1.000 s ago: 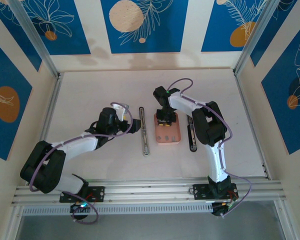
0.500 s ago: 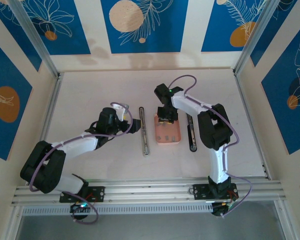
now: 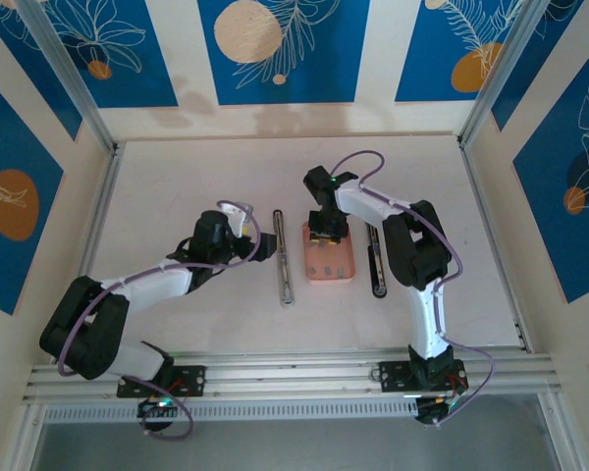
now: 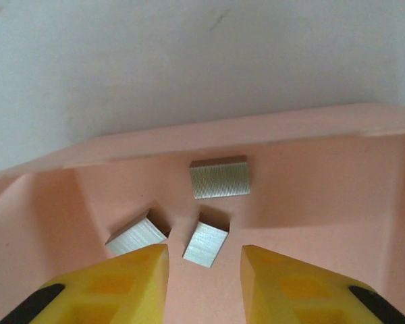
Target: Load the staples into the stapler
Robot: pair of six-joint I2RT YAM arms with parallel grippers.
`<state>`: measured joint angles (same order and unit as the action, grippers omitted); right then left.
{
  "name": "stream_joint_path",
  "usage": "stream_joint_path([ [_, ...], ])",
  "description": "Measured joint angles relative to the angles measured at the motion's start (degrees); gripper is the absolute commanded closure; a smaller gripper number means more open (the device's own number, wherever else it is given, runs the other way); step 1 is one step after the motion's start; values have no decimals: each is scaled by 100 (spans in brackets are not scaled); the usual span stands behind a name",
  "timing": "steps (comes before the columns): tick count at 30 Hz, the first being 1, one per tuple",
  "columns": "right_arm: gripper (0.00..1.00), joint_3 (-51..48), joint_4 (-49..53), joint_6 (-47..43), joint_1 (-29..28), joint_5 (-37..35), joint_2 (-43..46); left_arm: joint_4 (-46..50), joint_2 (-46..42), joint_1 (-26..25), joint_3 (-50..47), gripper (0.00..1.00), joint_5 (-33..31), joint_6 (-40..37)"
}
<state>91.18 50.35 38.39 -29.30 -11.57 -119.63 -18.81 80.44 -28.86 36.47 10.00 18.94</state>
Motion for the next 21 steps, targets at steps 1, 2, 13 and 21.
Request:
stream_joint_path([
  [1, 65, 0, -17, 0, 9, 7, -9, 2, 0, 0, 2, 0, 0, 0],
  [2, 66, 0, -42, 0, 20, 20, -20, 0, 0, 0, 2, 0, 0, 0],
  [13, 76, 48, -39, -15, 59, 2, -264, 0, 42, 15, 2, 0, 0, 0],
  [21, 85, 44, -13, -39, 59, -44, -249, 4, 42, 15, 11, 0, 0, -2],
])
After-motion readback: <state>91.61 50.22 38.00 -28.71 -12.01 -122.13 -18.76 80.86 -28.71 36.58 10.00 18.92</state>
